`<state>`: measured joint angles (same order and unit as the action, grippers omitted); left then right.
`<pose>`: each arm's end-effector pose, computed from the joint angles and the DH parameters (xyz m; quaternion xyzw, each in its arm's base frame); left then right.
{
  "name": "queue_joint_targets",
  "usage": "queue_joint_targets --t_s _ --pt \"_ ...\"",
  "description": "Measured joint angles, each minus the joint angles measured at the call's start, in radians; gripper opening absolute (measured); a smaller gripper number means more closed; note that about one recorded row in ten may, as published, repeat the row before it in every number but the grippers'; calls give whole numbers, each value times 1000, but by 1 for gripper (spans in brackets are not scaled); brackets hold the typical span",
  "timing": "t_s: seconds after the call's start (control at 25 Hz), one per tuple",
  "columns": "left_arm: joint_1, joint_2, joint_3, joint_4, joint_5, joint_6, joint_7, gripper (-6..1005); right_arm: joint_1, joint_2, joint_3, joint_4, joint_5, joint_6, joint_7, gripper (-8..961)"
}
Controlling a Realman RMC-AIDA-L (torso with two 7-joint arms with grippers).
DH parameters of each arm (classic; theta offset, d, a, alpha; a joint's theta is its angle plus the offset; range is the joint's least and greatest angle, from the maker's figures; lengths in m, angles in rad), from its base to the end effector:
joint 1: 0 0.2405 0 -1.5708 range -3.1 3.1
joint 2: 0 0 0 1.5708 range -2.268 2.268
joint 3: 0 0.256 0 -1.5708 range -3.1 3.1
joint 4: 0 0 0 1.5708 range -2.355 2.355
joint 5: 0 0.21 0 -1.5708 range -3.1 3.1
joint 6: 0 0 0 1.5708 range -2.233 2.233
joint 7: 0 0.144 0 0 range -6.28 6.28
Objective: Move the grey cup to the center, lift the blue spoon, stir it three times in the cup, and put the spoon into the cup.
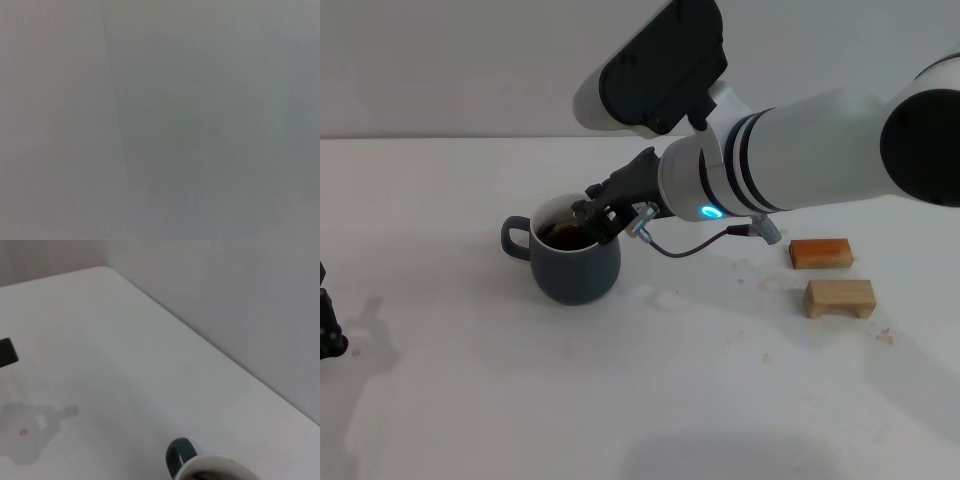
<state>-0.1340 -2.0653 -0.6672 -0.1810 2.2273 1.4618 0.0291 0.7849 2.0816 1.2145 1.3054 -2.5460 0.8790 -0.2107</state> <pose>-0.3671 0.2184 -0.0046 -0.6861 -0.1657 -0.2572 0.6601 0.0475 0.3707 -0.0988 -0.9522 0.1717 -0.0061 0.2527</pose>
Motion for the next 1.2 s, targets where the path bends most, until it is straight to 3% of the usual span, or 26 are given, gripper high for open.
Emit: queue_joint_targets --t_s 0.36,0.68,0.8,0.92,1.04,1.12,1.16,1.2 --pt "6 1 0 3 0 2 -1 -2 -28 -3 -9 8 -1 -6 0 161" --pt "11 1 2 2 0 2 -2 -2 -83 -5 -5 54 -11 -47 -21 343" --pt "15 1 3 1 0 3 -2 -2 -116 -5 -5 92 -48 -81 -23 340" --pt "18 1 3 0 0 5 -2 -2 -202 -5 -14 177 -146 -166 -24 338" --pt "21 1 4 0 0 7 -2 -2 -342 -5 -52 283 -254 -332 -25 335" --pt "23 1 5 0 0 8 -2 -2 -454 -6 -90 329 -322 -499 -26 333" --pt "23 1 5 0 0 8 -2 -2 -578 -6 -128 330 -361 -734 -39 333" --pt "23 1 5 0 0 8 -2 -2 -578 -6 -128 330 -361 -734 -39 334"
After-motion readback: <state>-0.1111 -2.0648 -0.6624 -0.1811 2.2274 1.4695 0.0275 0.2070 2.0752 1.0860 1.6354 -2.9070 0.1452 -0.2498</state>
